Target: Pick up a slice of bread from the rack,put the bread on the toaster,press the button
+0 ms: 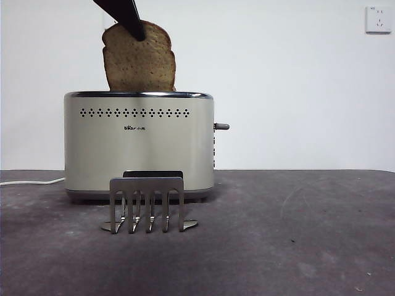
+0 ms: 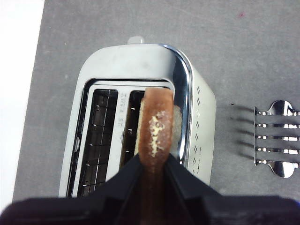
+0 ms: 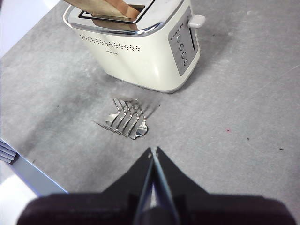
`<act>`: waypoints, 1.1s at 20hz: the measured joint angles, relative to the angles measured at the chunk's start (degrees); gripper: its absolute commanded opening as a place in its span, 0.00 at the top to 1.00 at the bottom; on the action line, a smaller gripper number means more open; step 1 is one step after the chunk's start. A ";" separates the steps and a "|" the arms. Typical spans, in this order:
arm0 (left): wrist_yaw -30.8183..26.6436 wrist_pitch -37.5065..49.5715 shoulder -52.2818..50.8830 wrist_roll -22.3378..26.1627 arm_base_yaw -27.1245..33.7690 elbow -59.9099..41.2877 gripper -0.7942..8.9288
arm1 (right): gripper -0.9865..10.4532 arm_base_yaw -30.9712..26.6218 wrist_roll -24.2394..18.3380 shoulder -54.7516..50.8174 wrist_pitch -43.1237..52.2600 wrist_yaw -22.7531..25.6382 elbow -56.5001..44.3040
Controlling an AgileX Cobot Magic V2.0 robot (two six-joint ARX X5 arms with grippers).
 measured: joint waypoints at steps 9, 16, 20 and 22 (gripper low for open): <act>3.65 2.86 2.10 -1.38 3.13 0.07 0.56 | 0.92 0.00 -0.39 2.43 1.33 -0.02 0.00; 3.45 4.17 2.56 -8.63 3.52 0.07 0.52 | 0.92 0.00 0.17 8.55 10.47 -0.02 0.00; 3.39 4.96 2.56 -17.18 3.52 0.07 0.53 | 0.92 0.00 3.28 13.57 19.93 -2.08 0.00; 3.32 3.85 2.40 -23.28 3.52 0.07 0.53 | 0.92 0.48 6.19 16.85 26.62 -5.22 0.00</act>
